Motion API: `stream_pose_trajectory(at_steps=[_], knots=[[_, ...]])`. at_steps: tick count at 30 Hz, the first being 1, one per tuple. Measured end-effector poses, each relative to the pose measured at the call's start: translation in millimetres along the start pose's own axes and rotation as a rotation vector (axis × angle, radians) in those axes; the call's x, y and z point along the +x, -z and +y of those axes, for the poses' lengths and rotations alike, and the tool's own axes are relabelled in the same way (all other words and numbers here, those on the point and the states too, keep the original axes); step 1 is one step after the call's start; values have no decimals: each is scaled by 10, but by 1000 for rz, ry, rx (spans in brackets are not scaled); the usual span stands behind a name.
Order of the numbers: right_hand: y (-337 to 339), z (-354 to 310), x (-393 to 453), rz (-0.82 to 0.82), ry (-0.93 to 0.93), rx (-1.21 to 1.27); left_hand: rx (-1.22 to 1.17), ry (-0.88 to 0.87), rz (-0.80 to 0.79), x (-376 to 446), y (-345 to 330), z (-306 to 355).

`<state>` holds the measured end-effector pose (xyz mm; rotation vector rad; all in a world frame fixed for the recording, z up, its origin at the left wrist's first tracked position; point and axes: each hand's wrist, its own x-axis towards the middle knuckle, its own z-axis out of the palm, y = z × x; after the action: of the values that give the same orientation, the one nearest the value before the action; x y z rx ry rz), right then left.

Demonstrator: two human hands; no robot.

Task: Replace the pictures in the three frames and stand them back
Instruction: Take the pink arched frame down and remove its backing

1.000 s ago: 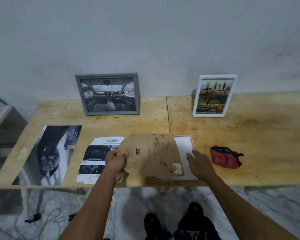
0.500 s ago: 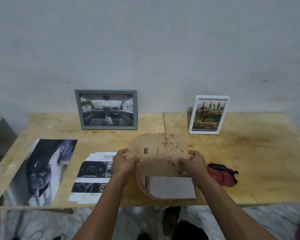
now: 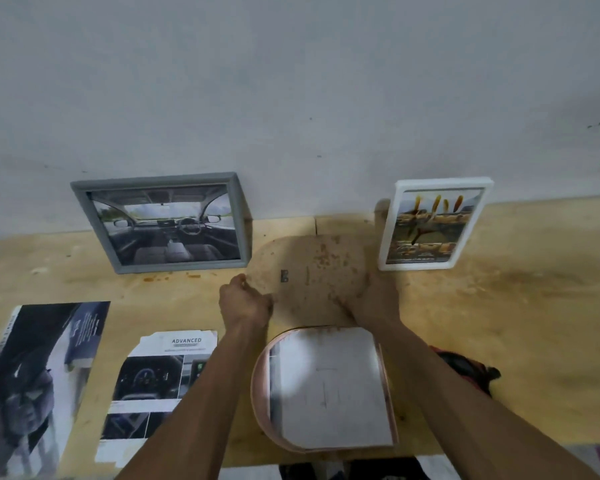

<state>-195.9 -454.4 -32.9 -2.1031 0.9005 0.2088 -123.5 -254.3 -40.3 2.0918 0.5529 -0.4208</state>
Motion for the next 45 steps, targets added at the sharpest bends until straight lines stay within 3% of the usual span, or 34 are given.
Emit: stream_pose_trajectory(at_steps=[10, 18, 22, 27, 31, 38, 45], knots=[[-151, 122, 498, -107, -16, -188, 105, 21, 1, 483, -422, -46], [-244, 146, 446, -80, 35, -278, 378, -17, 71, 396, -421, -38], [-212, 166, 235, -62, 76, -204, 315, -47, 11, 123, -286, -69], [-233, 378, -246, -5, 94, -165, 135, -8, 61, -172, 8, -501], [-310, 641, -707, 0, -8, -88, 110, -2, -25, -485, 175, -835], [-378, 1041, -1330, 24, -81, -57, 306, -109, -121, -1037, 196, -1283], [-454, 1094, -1480, -1, -78, -14, 405, -135, -134, -1247, 122, -1262]])
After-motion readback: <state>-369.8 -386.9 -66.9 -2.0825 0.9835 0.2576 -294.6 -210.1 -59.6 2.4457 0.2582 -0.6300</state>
